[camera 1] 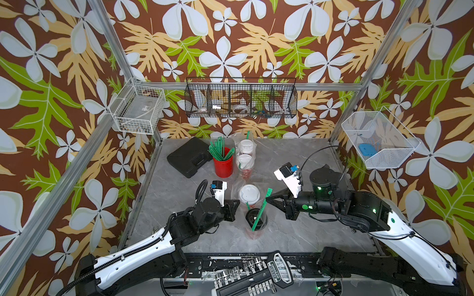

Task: Pack milk tea into plastic carrier bags
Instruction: Place the straw in the plastic carrier bag.

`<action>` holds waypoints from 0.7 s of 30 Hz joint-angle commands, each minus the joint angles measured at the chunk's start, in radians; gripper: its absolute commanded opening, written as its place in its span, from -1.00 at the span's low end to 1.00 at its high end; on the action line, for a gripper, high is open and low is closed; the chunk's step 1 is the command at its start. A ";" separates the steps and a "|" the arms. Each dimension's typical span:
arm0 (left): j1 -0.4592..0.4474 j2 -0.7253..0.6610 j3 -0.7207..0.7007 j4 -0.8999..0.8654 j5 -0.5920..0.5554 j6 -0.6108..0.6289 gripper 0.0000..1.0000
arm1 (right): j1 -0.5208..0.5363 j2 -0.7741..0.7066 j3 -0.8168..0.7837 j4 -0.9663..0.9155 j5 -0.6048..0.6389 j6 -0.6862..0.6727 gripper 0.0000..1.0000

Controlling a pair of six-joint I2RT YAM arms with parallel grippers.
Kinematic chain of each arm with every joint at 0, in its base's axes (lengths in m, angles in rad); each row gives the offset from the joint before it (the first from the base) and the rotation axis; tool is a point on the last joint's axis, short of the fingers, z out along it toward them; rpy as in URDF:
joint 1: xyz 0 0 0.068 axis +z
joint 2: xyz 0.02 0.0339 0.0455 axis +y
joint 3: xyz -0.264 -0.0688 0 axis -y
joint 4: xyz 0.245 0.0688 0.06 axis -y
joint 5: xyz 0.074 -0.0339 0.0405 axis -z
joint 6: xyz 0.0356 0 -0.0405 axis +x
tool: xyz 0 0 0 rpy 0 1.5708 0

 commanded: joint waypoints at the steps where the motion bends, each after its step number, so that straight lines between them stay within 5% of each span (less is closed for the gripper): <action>1: 0.000 -0.005 0.006 0.009 0.008 0.010 -1.00 | 0.003 0.005 0.025 0.005 0.070 -0.037 -1.00; 21: 0.000 -0.010 0.011 0.024 0.018 0.003 -1.00 | 0.042 0.011 -0.041 0.104 -0.020 -0.005 -1.00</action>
